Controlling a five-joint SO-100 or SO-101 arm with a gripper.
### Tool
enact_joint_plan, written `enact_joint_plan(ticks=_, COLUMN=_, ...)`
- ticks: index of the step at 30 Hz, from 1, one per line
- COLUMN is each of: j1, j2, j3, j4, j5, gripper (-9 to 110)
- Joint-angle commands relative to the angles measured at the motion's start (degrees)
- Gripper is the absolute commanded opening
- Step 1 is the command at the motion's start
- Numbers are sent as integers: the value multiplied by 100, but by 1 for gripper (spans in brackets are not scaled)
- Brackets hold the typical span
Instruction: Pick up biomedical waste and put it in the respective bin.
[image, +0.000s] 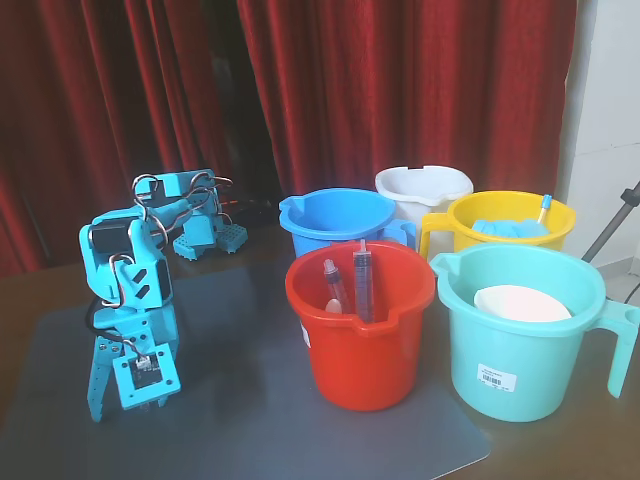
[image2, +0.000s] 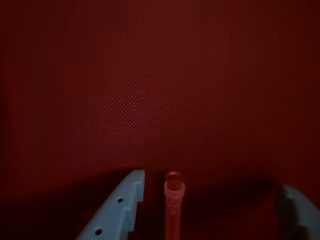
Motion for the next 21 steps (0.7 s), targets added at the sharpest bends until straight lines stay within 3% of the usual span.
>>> enact_joint_plan(ticks=1, j1=281, j2=-97, j3=62, j4=352, j5=-88, gripper=28)
enact_joint_plan(ticks=7, j1=413, j2=-88, j3=62, j4=932, j5=-598, gripper=27)
enact_joint_plan(ticks=21, j1=404, j2=-176, j3=97, j4=1178, j5=-545, gripper=23)
